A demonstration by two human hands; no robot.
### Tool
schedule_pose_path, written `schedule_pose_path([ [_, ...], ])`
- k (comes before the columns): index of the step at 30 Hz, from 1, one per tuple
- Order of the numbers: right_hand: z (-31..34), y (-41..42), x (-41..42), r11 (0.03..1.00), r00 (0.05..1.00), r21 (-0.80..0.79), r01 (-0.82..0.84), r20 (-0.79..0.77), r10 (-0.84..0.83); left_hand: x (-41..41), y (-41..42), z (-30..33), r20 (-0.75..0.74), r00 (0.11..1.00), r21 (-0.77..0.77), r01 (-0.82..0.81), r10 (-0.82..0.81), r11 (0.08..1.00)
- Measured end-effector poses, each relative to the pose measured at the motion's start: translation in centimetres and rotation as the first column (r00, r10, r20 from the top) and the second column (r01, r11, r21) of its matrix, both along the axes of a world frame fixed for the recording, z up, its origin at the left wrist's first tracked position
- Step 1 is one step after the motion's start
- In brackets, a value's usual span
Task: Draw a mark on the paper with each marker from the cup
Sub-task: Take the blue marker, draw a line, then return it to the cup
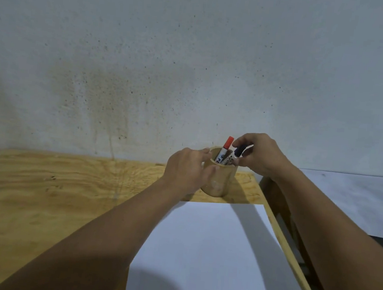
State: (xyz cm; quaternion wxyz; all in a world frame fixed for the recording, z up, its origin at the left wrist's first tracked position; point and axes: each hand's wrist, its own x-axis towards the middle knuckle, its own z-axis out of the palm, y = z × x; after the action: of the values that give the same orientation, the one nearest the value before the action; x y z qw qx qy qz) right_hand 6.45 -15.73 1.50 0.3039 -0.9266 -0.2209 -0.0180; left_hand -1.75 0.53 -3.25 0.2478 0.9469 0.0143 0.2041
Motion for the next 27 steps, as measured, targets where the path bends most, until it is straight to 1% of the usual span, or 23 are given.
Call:
schedule_pose_path([
  [2,-0.1,-0.4,0.2,1.0,0.998,0.019,-0.023,-0.054,0.024,0.2,-0.1,-0.1,0.012,1.0,-0.017,-0.015,0.015,1.0],
  [3,-0.2,-0.5,0.3,1.0,0.998,0.025,-0.018,-0.056,0.019,0.2,-0.1,-0.1,0.015,1.0,-0.028,-0.016,0.017,0.999],
  [6,-0.7,-0.4,0.5,0.999,1.0,0.031,0.026,0.0,-0.026,0.1,-0.3,-0.2,0.027,1.0,-0.046,-0.006,0.007,0.999],
  [8,-0.7,-0.4,0.6,0.997,0.998,0.066,0.037,0.054,-0.04,-0.2,-0.5,-0.2,0.033,0.999,-0.064,-0.004,0.006,0.998],
  [9,-0.4,-0.4,0.6,0.994,0.995,0.105,0.043,0.083,-0.052,-0.3,-0.6,-0.2,0.034,0.999,-0.068,-0.005,0.007,0.998],
  [11,0.7,-0.6,0.5,0.969,0.988,0.24,0.049,0.131,-0.083,-0.4,-0.6,0.0,0.027,1.0,-0.054,-0.002,0.003,0.999],
  [13,2.4,-0.8,0.1,0.914,0.976,0.404,0.025,0.187,-0.109,-0.6,-0.6,0.2,0.014,1.0,-0.046,0.014,-0.014,0.999],
  [15,4.4,-0.8,-0.6,0.851,0.957,0.524,-0.045,0.268,-0.115,-0.9,-0.6,0.4,0.005,0.999,-0.051,0.053,-0.053,0.997],
  [17,6.3,-0.6,-1.7,0.805,0.945,0.582,-0.118,0.314,-0.089,-0.9,-0.4,0.6,0.0,0.996,-0.095,0.091,-0.091,0.991],
  [18,6.9,-0.4,-2.4,0.794,0.947,0.591,-0.141,0.314,-0.066,-1.0,-0.3,0.8,0.001,0.995,-0.136,0.097,-0.098,0.986],
  [20,7.6,0.2,-3.5,0.797,0.958,0.584,-0.155,0.284,-0.022,-1.2,0.0,1.8,0.036,0.997,-0.266,0.082,-0.075,0.961],
  [21,7.6,0.5,-4.1,0.81,0.965,0.568,-0.147,0.263,-0.01,-1.4,0.1,2.6,0.062,0.997,-0.354,0.069,-0.05,0.933],
  [22,7.5,0.8,-4.6,0.827,0.971,0.545,-0.137,0.239,0.003,-1.7,0.3,3.5,0.095,0.995,-0.461,0.073,-0.033,0.885],
  [23,7.3,1.2,-5.0,0.846,0.977,0.516,-0.133,0.212,0.025,-2.1,0.5,4.4,0.118,0.993,-0.581,0.092,-0.028,0.808],
  [25,6.6,1.8,-5.9,0.865,0.988,0.479,-0.149,0.117,0.105,-2.8,1.5,5.9,0.161,0.986,-0.794,0.161,-0.053,0.587],
  [27,5.9,2.4,-6.7,0.864,0.982,0.477,-0.163,-0.009,0.19,-3.6,2.6,6.8,0.203,0.975,-0.895,0.223,-0.091,0.387],
])
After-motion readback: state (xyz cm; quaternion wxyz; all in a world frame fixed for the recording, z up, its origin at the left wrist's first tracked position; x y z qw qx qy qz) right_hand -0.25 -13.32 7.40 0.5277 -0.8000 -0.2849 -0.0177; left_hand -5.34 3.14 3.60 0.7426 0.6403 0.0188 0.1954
